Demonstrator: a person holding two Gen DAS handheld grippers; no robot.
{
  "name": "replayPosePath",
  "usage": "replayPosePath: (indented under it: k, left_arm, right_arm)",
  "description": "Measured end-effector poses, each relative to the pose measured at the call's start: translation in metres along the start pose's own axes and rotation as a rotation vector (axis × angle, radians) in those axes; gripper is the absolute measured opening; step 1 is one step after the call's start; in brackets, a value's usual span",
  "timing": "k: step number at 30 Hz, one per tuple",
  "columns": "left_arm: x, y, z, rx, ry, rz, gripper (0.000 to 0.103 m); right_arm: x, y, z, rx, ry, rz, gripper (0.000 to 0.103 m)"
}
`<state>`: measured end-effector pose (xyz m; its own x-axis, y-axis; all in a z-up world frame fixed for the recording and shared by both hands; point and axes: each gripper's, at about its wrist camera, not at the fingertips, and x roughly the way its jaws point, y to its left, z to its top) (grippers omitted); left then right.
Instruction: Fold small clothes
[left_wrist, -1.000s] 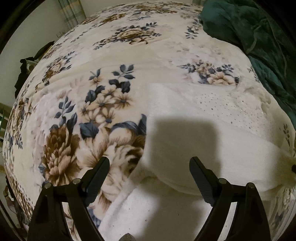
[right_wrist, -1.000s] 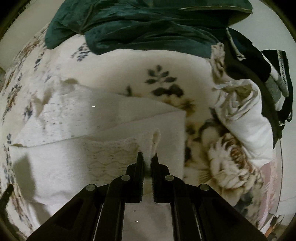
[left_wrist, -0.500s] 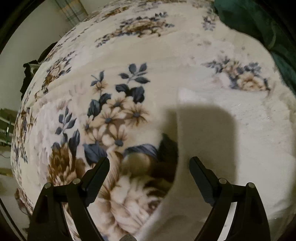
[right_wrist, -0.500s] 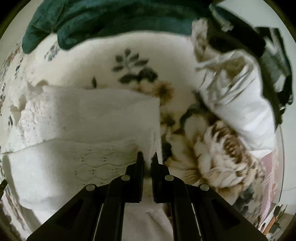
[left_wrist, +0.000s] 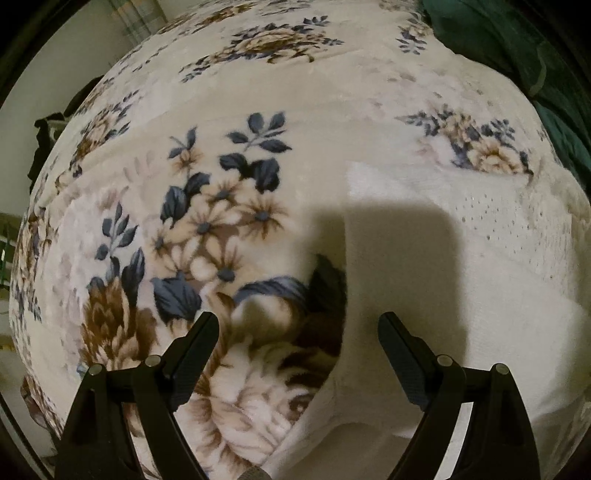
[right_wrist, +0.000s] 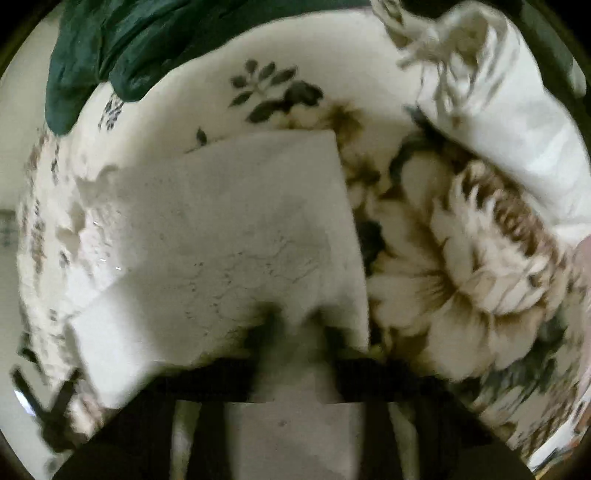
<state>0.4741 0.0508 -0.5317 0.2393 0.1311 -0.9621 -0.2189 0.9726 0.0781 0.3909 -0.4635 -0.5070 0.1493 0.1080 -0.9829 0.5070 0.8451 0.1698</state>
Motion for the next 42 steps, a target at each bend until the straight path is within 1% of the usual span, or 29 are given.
replayPosePath:
  k: [3,4,5,7,8,10,12,13,14,15,16,17,19,22,24,26,27,29,30,32,36,38,39,40,41,42]
  left_arm:
    - [-0.002,0.005,0.005,-0.013,-0.018,-0.013,0.088]
    - [-0.001,0.006,0.007,-0.014,-0.018,-0.015,0.088]
    - [0.003,0.006,0.009,-0.011,-0.015,-0.015,0.088]
    - [0.014,0.004,0.012,0.001,0.006,-0.007,0.088]
    - [0.019,0.004,0.013,0.005,0.015,0.0,0.088]
    - [0.033,0.006,0.016,0.009,0.035,0.016,0.088]
    - [0.041,0.01,0.019,0.011,0.05,0.015,0.088]
    - [0.04,0.014,0.02,0.007,0.053,0.012,0.088]
    - [0.037,0.016,0.021,0.001,0.05,0.007,0.088]
    - [0.03,0.021,0.021,-0.011,0.035,-0.007,0.088]
    - [0.024,0.024,0.021,-0.016,0.026,-0.012,0.088]
    - [0.018,0.027,0.021,-0.023,0.018,-0.019,0.088]
    - [0.004,0.031,0.019,-0.031,0.008,-0.047,0.088]
    - [-0.01,0.025,0.011,-0.017,0.002,-0.082,0.088]
    - [-0.012,0.011,0.002,0.032,0.008,-0.097,0.088]
    - [0.001,-0.002,-0.005,0.1,0.025,-0.067,0.088]
    - [0.008,-0.007,-0.008,0.112,0.033,-0.055,0.088]
    - [0.028,-0.009,-0.012,0.124,0.061,-0.045,0.088]
    - [0.037,-0.007,-0.013,0.117,0.069,-0.052,0.09]
    - [0.04,-0.003,-0.012,0.107,0.061,-0.075,0.092]
    - [0.04,0.0,-0.012,0.115,0.049,-0.086,0.092]
    - [0.03,0.003,-0.012,0.103,0.044,-0.093,0.092]
    - [0.02,0.004,-0.013,0.093,0.032,-0.103,0.092]
    - [0.01,0.004,-0.014,0.084,0.021,-0.115,0.092]
    - [-0.001,0.003,-0.017,0.077,0.011,-0.124,0.092]
    - [-0.014,0.002,-0.02,0.071,-0.006,-0.129,0.092]
  right_arm:
    - [-0.018,0.0,-0.001,0.007,-0.1,-0.047,0.009]
    - [-0.02,-0.002,0.0,0.014,-0.114,-0.059,0.008]
    - [-0.019,-0.004,0.002,0.02,-0.116,-0.075,0.007]
    - [-0.009,-0.008,0.005,0.016,-0.088,-0.107,0.007]
    - [-0.002,-0.007,0.005,0.006,-0.081,-0.138,0.007]
    - [0.007,-0.001,0.009,-0.018,-0.072,-0.164,0.007]
    - [0.013,0.001,0.012,-0.02,-0.052,-0.175,0.008]
    - [0.014,0.001,0.014,-0.01,-0.043,-0.171,0.009]
    - [0.012,0.001,0.015,0.008,-0.031,-0.164,0.022]
    - [0.008,0.001,0.015,0.02,-0.027,-0.168,0.03]
    - [0.003,0.005,0.019,0.029,-0.037,-0.165,0.041]
    - [-0.009,0.009,0.015,0.032,-0.066,-0.161,0.044]
    - [-0.028,0.018,0.009,-0.001,-0.111,-0.153,0.045]
    - [-0.043,0.051,-0.009,-0.103,-0.148,-0.11,0.045]
    - [-0.035,0.077,-0.019,-0.173,-0.123,-0.077,0.045]
    - [-0.016,0.094,-0.03,-0.221,-0.075,-0.056,0.045]
    - [0.001,0.101,-0.036,-0.229,-0.042,-0.058,0.045]
    - [0.027,0.105,-0.041,-0.233,0.001,-0.096,0.045]
    - [0.039,0.103,-0.044,-0.23,0.008,-0.119,0.045]
    - [0.048,0.1,-0.046,-0.221,0.001,-0.131,0.045]
    - [0.05,0.102,-0.047,-0.214,0.003,-0.142,0.045]
    - [0.042,0.104,-0.046,-0.213,0.021,-0.135,0.045]
    - [0.033,0.101,-0.045,-0.206,0.03,-0.115,0.045]
    - [0.023,0.097,-0.045,-0.2,0.032,-0.096,0.047]
    - [0.008,0.091,-0.046,-0.192,0.032,-0.073,0.053]
    - [-0.001,0.086,-0.044,-0.188,0.032,-0.058,0.055]
